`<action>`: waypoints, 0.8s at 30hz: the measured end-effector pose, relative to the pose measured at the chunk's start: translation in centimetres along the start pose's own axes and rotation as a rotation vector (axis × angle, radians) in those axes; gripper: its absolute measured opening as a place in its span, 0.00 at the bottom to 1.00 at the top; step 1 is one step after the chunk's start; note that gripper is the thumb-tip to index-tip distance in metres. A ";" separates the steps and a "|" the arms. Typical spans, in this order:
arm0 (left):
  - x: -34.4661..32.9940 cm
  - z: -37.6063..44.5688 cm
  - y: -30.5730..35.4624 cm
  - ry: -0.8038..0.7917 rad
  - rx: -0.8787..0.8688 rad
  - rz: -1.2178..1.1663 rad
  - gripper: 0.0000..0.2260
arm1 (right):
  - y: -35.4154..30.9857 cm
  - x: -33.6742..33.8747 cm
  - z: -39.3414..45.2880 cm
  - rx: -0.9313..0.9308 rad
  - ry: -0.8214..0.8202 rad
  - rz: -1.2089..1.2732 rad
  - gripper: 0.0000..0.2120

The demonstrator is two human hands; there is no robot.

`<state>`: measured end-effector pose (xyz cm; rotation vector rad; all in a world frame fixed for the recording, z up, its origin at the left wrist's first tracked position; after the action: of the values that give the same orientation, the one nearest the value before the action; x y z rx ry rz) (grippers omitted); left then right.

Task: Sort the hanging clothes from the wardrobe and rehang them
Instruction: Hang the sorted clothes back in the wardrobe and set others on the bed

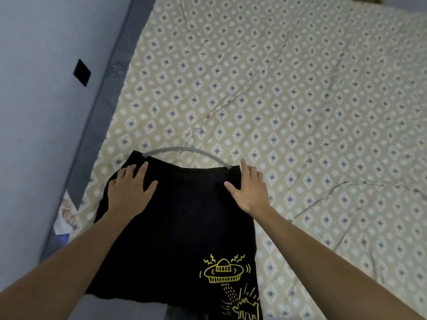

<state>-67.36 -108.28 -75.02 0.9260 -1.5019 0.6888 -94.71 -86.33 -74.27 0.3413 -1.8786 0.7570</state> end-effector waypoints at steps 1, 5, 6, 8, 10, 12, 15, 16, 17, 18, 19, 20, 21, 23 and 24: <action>-1.3 1.5 -0.5 -0.019 0.010 0.004 0.32 | 0.5 -1.3 1.0 -0.058 -0.028 0.014 0.45; -5.1 6.4 -2.5 -0.120 0.119 -0.080 0.35 | 2.3 -5.5 3.7 -0.248 -0.079 0.059 0.44; -5.7 7.3 -3.0 -0.152 0.148 -0.120 0.36 | 2.4 -6.1 4.2 -0.248 -0.063 0.051 0.42; -6.6 8.5 -3.6 -0.186 0.179 -0.171 0.35 | 2.4 -7.0 5.2 -0.227 -0.038 0.044 0.38; -7.0 9.1 -3.6 -0.157 0.173 -0.185 0.34 | 2.2 -7.7 6.0 -0.218 -0.052 0.095 0.35; -6.7 9.4 -3.4 -0.139 0.173 -0.196 0.33 | 2.0 -7.9 6.5 -0.237 -0.083 0.195 0.32; -5.8 9.4 -3.8 -0.200 0.209 -0.293 0.34 | 2.0 -7.5 6.4 -0.262 -0.122 0.342 0.25; -5.3 9.1 -3.9 -0.208 0.216 -0.351 0.33 | 2.0 -7.1 6.2 -0.253 -0.124 0.373 0.23; -4.7 8.7 -4.1 -0.206 0.217 -0.399 0.31 | 2.0 -6.6 5.8 -0.241 -0.117 0.406 0.21; -3.9 8.1 -4.1 -0.196 0.208 -0.431 0.28 | 2.1 -5.9 5.2 -0.232 -0.099 0.442 0.18; -2.9 7.4 -3.9 -0.179 0.191 -0.453 0.25 | 2.2 -4.9 4.5 -0.224 -0.073 0.480 0.16; -1.6 6.7 -3.5 -0.156 0.172 -0.473 0.22 | 2.3 -3.8 3.6 -0.214 -0.040 0.514 0.14; -0.2 5.9 -2.9 -0.128 0.154 -0.494 0.20 | 2.5 -2.5 2.6 -0.200 -0.003 0.541 0.12; 3.2 4.4 -1.1 -0.075 0.117 -0.534 0.16 | 3.0 0.8 0.1 -0.165 0.075 0.586 0.09; 5.0 3.6 -0.1 -0.058 0.099 -0.551 0.15 | 3.2 2.6 -1.3 -0.153 0.112 0.602 0.07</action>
<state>-69.13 -112.24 -70.64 1.3732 -1.1864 0.3358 -96.65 -82.84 -72.68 -0.3767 -1.9301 0.9928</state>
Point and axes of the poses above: each hand's wrist, its own z-axis towards the middle knuckle, its own x-axis out of the back of the hand, y = z × x, the point moved 4 cm from there along z, towards the middle knuckle, and after that the axes turned 14 degrees about y, right-handed, at the moved point
